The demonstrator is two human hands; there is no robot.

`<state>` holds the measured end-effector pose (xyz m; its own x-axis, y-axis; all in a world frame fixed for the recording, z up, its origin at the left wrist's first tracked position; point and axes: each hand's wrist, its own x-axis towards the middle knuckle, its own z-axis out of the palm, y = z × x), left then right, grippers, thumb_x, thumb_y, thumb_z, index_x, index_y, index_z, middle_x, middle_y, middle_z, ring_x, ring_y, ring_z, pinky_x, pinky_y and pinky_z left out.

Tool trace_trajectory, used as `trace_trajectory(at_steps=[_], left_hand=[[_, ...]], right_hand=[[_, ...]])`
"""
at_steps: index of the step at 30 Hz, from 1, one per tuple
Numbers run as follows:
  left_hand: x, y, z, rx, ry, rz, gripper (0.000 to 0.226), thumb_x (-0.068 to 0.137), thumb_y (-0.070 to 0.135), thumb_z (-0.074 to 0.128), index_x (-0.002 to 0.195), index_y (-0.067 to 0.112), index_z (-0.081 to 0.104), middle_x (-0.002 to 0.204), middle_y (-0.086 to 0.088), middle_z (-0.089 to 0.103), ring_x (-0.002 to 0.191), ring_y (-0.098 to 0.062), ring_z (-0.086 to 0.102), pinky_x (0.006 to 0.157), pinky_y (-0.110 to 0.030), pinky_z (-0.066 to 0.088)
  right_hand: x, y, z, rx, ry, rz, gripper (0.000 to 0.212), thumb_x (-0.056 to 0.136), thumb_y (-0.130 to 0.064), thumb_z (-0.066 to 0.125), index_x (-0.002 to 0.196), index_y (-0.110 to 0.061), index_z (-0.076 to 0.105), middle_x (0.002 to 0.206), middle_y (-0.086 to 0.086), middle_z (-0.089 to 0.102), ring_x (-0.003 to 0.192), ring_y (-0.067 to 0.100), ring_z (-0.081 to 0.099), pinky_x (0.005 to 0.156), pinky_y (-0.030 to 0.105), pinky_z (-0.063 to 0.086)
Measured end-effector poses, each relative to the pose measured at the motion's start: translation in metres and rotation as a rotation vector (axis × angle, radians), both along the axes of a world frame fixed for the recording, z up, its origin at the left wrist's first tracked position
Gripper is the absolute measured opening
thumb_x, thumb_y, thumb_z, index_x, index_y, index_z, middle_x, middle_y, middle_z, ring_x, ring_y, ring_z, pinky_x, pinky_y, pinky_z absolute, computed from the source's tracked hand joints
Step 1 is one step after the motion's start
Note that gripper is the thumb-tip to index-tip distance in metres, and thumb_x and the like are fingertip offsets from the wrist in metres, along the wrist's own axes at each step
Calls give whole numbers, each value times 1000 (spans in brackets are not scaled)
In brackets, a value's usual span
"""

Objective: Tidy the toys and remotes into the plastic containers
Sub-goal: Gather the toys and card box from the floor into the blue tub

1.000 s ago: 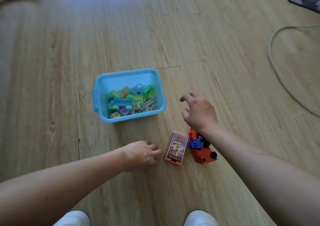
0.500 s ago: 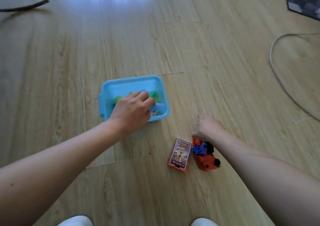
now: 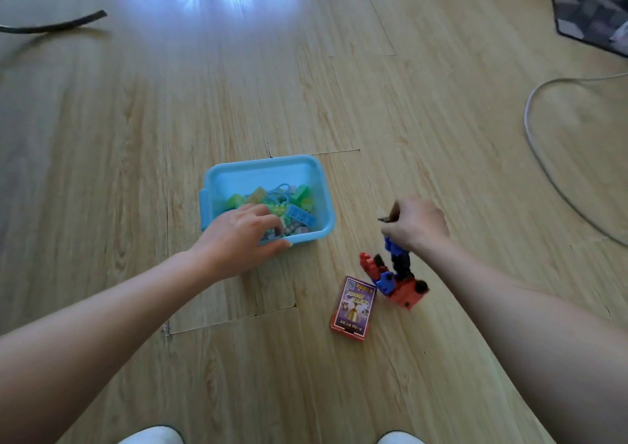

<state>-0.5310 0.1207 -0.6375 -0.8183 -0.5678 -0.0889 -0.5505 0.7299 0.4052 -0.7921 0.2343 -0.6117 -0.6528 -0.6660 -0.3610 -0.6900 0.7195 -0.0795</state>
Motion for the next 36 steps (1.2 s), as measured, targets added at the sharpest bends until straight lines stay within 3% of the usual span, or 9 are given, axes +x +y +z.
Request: trace_trajectory(at_steps=[7, 11, 14, 17, 23, 26, 29, 33, 36], left_hand=[[-22, -10, 17, 325, 292, 310, 44, 78, 35, 74, 118, 24, 60, 108, 10, 55, 102, -8, 57, 87, -33, 48], [-35, -14, 41, 749, 458, 449, 64, 75, 30, 79, 131, 34, 49, 127, 10, 54, 111, -5, 55, 88, -27, 50], [-38, -15, 55, 1009, 481, 362, 65, 80, 15, 75, 136, 29, 47, 132, 9, 55, 114, -9, 59, 91, -27, 51], [-38, -13, 59, 999, 451, 347, 51, 82, 4, 71, 128, 19, 57, 123, 2, 63, 103, -10, 66, 82, -21, 56], [-30, -23, 59, 984, 323, 358, 31, 86, 15, 68, 116, 20, 63, 105, 1, 67, 85, -7, 69, 68, -19, 57], [-27, -29, 56, 974, 326, 391, 22, 89, 17, 64, 110, 12, 65, 99, -4, 71, 83, -7, 69, 66, -18, 57], [-19, -36, 52, 1081, 452, 531, 20, 92, 18, 60, 109, 7, 65, 98, -8, 73, 86, -14, 70, 67, -20, 58], [-12, -47, 48, 1252, 639, 818, 11, 93, 14, 58, 96, 5, 64, 84, -10, 73, 65, -13, 72, 60, -20, 58], [-12, -45, 41, 1246, 667, 1017, 10, 92, 15, 61, 91, 5, 61, 83, -13, 70, 64, -17, 70, 54, -20, 57]], right_hand=[[5, -55, 75, -188, -301, -21, 13, 66, -22, 74, 78, -17, 73, 76, 0, 70, 73, 12, 65, 62, 28, 54], [20, -71, 96, -150, -509, 99, 14, 65, -22, 73, 78, -17, 74, 81, 2, 70, 76, 13, 60, 64, 26, 51], [32, -75, 95, -173, -686, 161, 14, 68, -18, 71, 82, -15, 73, 83, 5, 68, 77, 15, 56, 62, 24, 45], [37, -76, 86, -209, -810, 149, 19, 69, -9, 70, 88, -14, 67, 84, 3, 65, 78, 15, 56, 64, 25, 43], [45, -80, 70, -224, -1007, 129, 43, 60, -10, 75, 99, -18, 62, 105, 14, 66, 89, 20, 61, 69, 26, 45], [43, -83, 63, -344, -1097, 75, 37, 65, -9, 77, 98, -16, 62, 99, 11, 67, 88, 18, 65, 68, 24, 50], [34, -78, 53, -423, -1164, -21, 35, 73, -16, 79, 105, -14, 63, 105, 9, 68, 100, 20, 68, 84, 33, 55], [28, -64, 43, -183, -1228, 48, 53, 72, -45, 76, 120, -25, 62, 113, 3, 69, 101, 19, 69, 84, 36, 55], [29, -65, 39, -145, -1285, 40, 63, 70, -43, 79, 127, -34, 55, 122, 0, 64, 110, 17, 64, 95, 41, 51]])
